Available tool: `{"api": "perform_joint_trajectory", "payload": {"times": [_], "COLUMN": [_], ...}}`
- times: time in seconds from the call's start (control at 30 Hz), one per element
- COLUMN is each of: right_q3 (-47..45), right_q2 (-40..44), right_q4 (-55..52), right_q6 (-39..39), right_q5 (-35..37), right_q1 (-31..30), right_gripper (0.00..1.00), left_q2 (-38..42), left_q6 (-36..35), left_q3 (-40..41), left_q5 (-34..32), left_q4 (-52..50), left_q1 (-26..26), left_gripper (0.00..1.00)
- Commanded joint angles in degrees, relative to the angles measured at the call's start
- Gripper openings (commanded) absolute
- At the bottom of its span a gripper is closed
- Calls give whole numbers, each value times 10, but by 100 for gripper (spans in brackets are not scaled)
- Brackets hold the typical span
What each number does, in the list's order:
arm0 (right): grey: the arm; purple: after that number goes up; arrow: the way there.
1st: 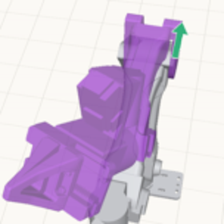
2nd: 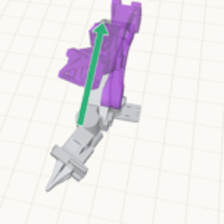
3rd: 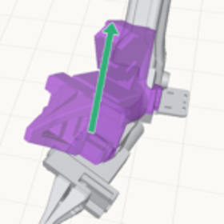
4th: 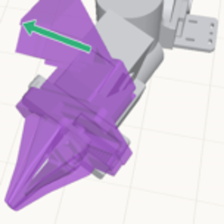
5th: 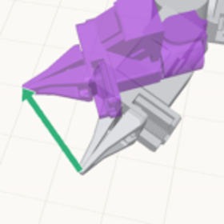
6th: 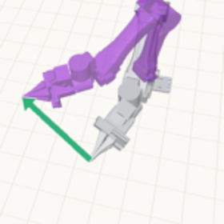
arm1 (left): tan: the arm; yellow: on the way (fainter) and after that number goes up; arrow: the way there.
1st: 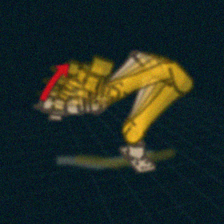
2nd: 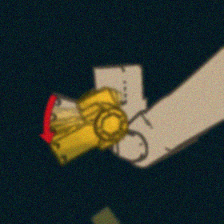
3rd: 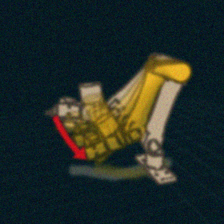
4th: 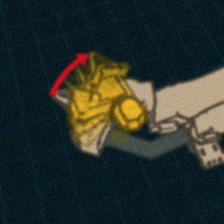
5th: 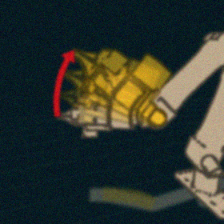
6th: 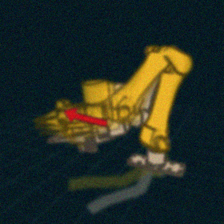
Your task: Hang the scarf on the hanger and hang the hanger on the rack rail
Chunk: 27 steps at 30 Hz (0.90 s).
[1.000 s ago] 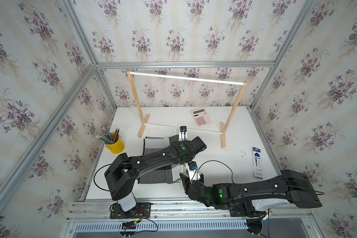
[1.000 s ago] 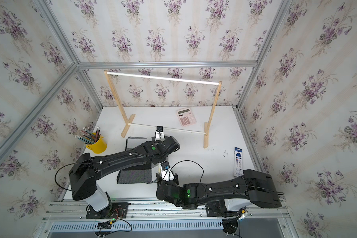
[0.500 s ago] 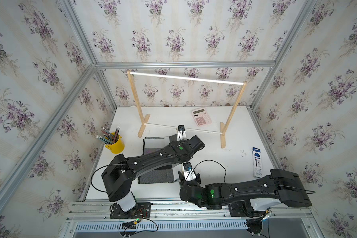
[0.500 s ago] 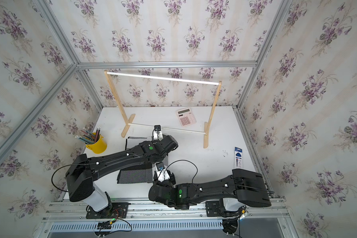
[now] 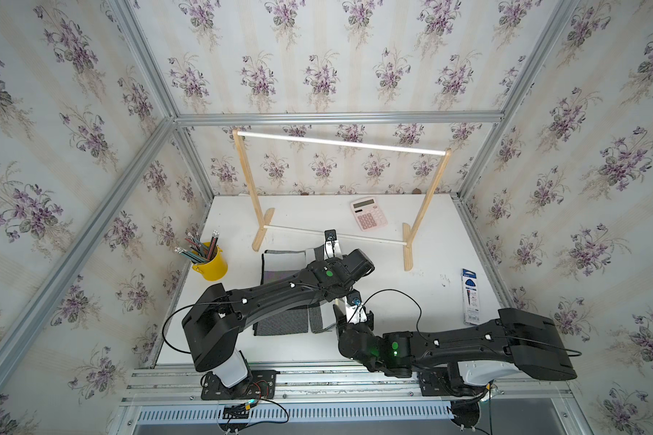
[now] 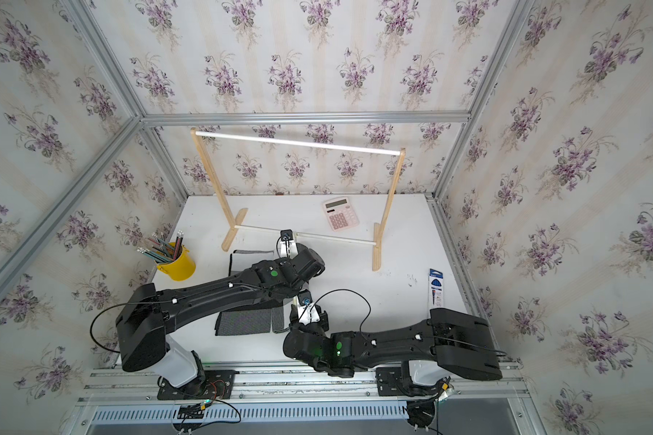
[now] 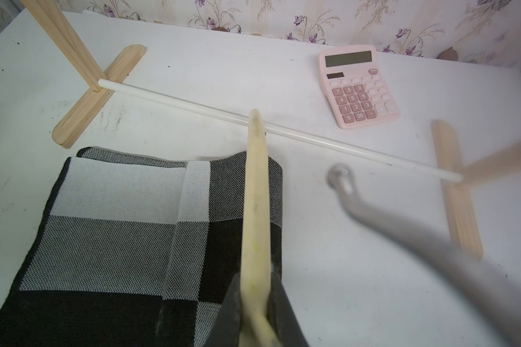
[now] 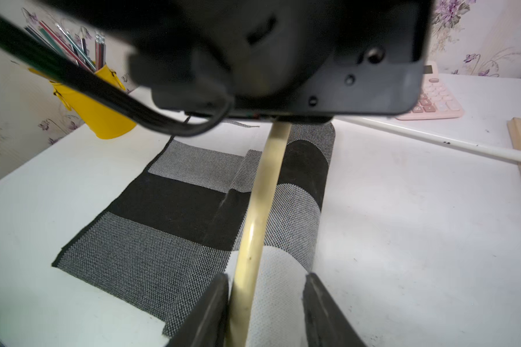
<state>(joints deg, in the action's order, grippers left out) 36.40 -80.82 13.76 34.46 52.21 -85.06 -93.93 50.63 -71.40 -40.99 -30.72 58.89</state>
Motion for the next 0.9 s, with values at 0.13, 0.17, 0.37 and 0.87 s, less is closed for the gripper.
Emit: {"api": "perform_joint_trajectory", "payload": {"times": [0.13, 0.17, 0.37, 0.87], "right_q3": [-3, -3, -10, -18], "right_q2": [-7, -11, -22, -38], "right_q4": [140, 142, 177, 196], "right_q6": [-38, -36, -35, -17], "right_q5": [7, 4, -13, -67], "right_q1": [15, 19, 43, 70], "right_gripper": [43, 43, 42, 50], "left_q2": [9, 11, 24, 31], "left_q6": [-10, -10, -8, -6], "left_q3": [12, 13, 23, 28], "left_q5": [-8, -8, -7, 1], "left_q4": [-30, -29, -28, -23], "left_q1": [3, 3, 3, 3], "left_gripper": [0, 0, 0, 0]}}
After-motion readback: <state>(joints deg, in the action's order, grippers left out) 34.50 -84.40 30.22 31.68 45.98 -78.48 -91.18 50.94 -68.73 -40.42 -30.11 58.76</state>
